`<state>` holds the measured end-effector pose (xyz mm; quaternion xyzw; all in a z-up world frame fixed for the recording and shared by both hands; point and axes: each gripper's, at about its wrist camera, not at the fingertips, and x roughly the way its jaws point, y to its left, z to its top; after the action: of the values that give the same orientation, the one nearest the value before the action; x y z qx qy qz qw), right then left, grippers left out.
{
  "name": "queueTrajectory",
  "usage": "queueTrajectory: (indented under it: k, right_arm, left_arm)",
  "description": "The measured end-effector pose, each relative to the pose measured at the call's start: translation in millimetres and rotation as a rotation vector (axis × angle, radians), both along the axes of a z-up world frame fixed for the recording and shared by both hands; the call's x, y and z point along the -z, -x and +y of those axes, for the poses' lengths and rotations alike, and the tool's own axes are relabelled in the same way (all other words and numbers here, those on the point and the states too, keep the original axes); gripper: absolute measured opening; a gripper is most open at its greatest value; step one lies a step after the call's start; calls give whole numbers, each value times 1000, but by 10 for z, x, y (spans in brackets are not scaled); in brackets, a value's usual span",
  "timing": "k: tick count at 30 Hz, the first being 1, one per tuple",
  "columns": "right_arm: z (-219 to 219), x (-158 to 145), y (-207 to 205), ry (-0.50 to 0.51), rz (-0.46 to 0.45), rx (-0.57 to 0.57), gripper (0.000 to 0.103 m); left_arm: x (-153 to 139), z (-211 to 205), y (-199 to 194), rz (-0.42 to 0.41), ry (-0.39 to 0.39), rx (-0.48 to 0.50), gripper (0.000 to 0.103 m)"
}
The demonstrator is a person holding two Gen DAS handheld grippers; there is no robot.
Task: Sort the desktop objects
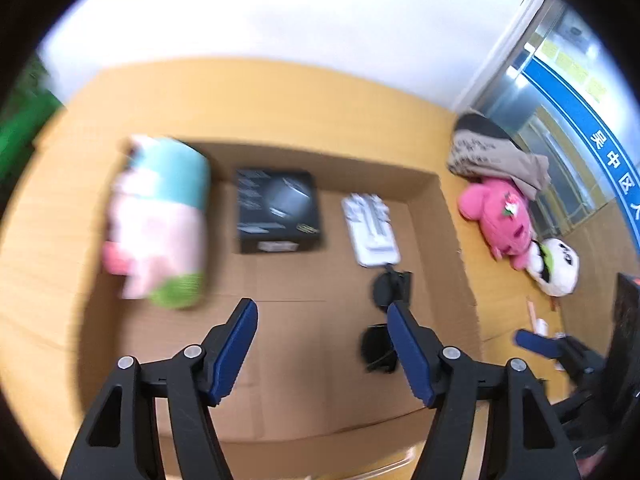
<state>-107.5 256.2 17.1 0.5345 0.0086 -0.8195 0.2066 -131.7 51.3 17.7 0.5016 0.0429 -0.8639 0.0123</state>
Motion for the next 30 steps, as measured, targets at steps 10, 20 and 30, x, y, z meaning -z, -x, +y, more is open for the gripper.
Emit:
queueTrajectory:
  k: [10,20,30]
  right_arm:
    - [-332,-716,-752,9,97,35,103]
    - [-749,-994,-1393,-42,152,46,103]
    - [-948,-1161,-1833,-80,188,62,103]
  left_arm:
    - [-846,-177,-817,135,191,-51,79]
    - [-1130,-445,-1307,130,176,-43,79]
    - [-1183,-599,-1616,136,129,0,79]
